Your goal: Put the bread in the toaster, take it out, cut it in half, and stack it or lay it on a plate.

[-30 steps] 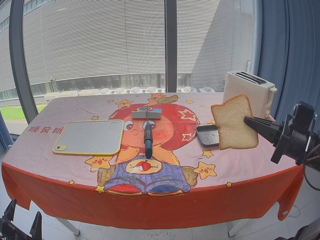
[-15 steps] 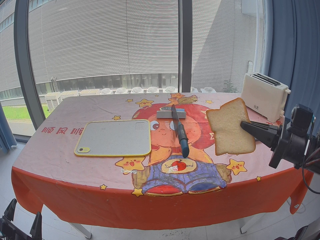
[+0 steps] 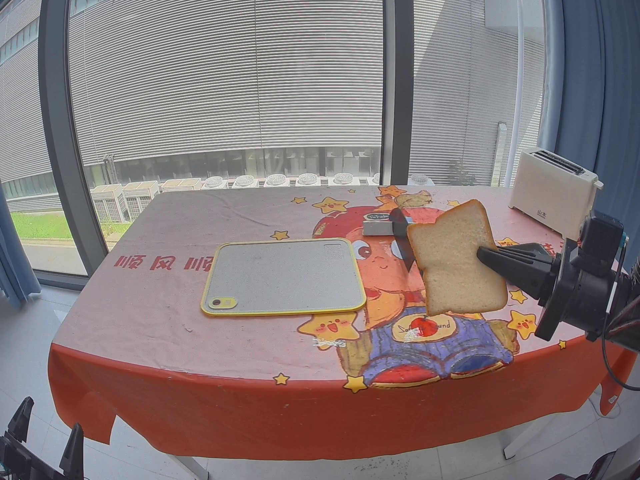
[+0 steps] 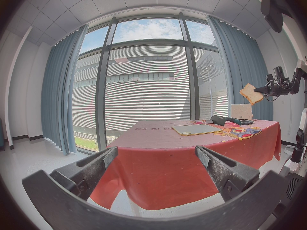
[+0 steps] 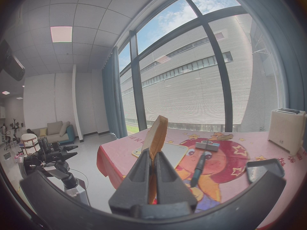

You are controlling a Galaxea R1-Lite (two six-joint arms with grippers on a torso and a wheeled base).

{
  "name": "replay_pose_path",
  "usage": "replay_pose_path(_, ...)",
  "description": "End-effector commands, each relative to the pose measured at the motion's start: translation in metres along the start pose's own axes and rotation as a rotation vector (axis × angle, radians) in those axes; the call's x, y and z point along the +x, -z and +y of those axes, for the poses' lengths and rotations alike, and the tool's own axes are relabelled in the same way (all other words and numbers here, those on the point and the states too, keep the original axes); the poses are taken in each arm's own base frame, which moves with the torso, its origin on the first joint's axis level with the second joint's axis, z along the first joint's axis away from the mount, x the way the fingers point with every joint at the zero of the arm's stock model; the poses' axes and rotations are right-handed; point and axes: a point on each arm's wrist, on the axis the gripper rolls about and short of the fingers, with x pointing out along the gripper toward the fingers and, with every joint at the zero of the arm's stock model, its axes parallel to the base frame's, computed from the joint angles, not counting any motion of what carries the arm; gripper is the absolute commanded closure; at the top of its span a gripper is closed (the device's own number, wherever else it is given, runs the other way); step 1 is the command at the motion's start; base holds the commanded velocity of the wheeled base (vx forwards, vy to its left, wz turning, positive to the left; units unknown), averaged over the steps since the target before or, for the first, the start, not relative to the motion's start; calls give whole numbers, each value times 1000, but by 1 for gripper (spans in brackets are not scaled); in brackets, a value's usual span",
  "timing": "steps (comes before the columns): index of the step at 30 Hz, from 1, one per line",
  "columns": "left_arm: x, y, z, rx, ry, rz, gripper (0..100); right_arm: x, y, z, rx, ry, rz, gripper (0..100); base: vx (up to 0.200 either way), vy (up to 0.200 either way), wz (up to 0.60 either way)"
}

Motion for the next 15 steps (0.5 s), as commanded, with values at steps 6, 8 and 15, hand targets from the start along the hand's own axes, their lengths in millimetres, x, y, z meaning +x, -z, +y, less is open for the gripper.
replay_pose_path(6, 0, 5, 0, 1, 0, 0, 0, 7, 5, 0, 12, -6, 27, 100, 0, 200, 0)
replay_pose_path(8, 0, 5, 0, 1, 0, 0, 0, 8, 5, 0, 14, -7, 30, 100, 0, 200, 0)
replay_pose_path(15, 0, 5, 0, 0, 0, 0, 0, 13, 6, -1, 48, -7, 35, 100, 0, 200, 0)
